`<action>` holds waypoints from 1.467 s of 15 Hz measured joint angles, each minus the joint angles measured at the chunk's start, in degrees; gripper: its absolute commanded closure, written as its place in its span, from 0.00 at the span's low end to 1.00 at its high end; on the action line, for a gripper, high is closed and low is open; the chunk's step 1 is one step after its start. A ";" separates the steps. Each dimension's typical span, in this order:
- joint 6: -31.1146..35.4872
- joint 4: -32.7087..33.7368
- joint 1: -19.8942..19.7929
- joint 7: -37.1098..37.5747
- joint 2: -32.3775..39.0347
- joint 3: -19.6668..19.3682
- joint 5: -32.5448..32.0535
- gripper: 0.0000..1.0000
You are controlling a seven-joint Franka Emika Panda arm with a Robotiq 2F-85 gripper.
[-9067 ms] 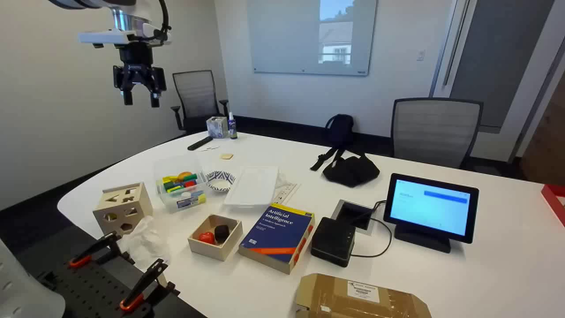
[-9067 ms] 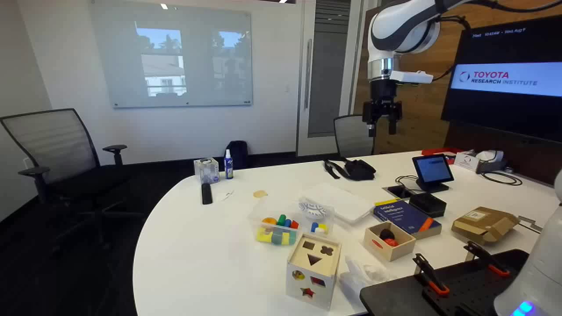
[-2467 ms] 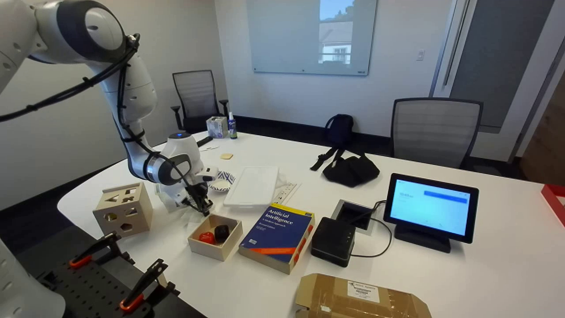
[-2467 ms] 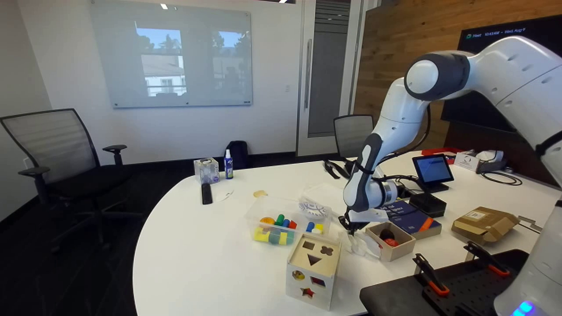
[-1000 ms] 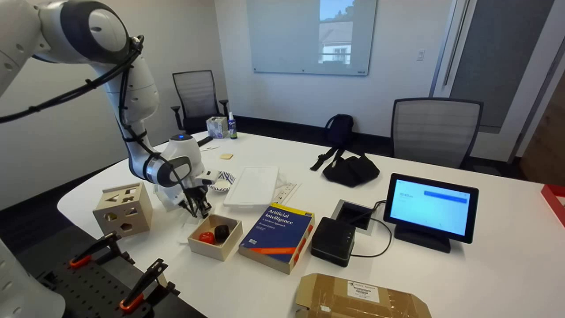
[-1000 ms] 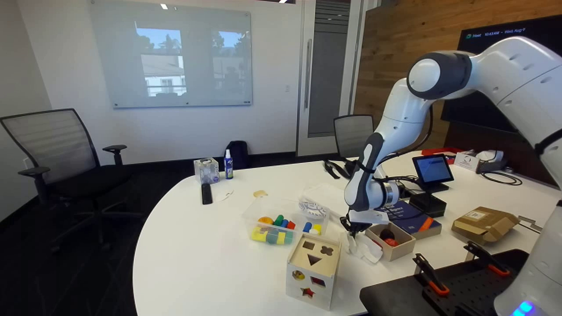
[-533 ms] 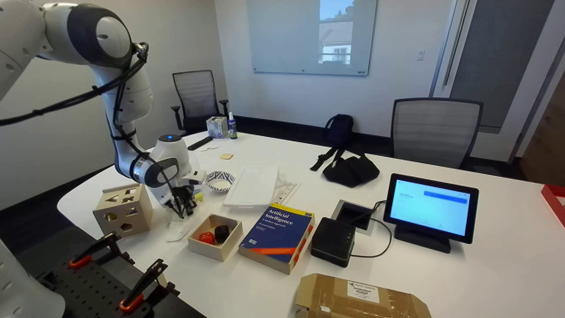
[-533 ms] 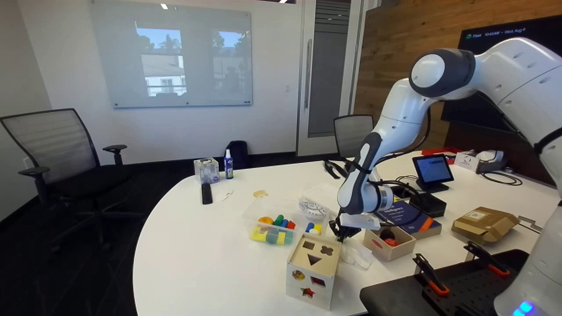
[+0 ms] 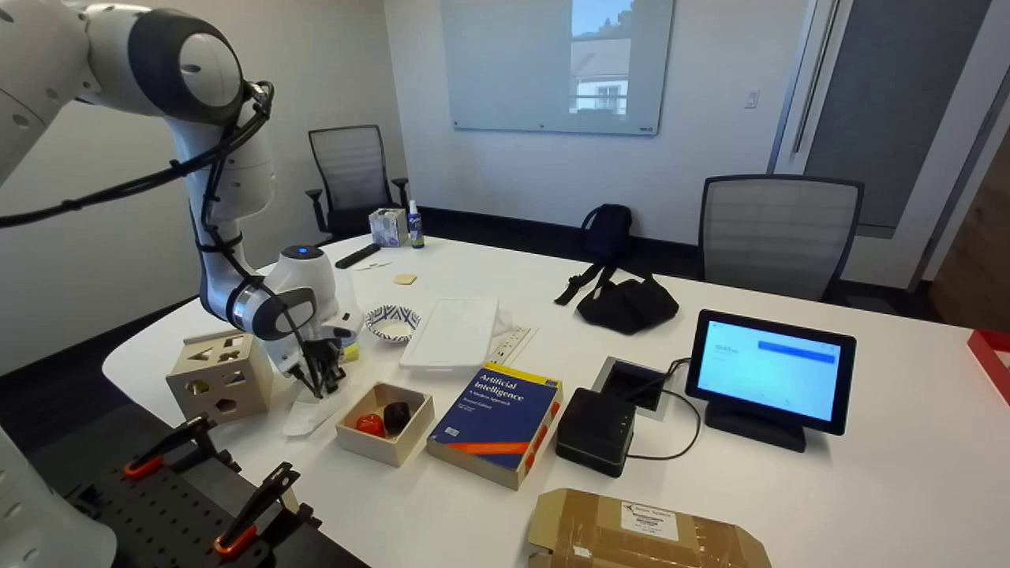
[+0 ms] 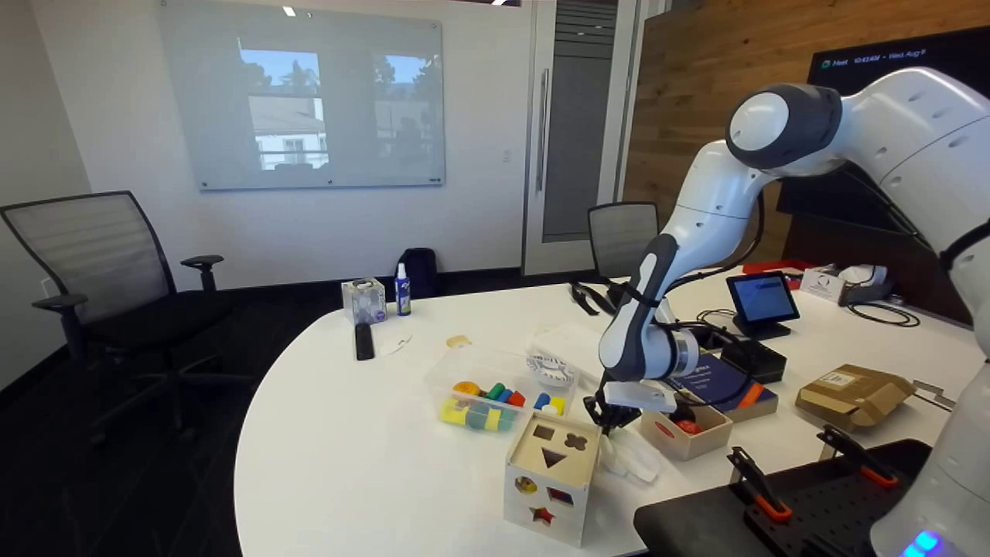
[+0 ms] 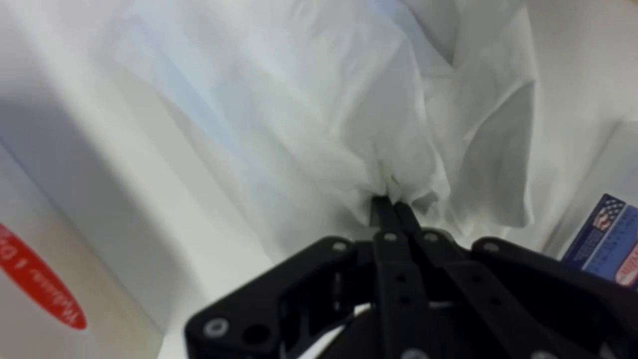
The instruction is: Use the paper towel to wipe the table
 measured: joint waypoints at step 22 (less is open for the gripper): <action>-1.17 -3.82 1.91 -3.22 -1.20 -0.38 -1.77 1.00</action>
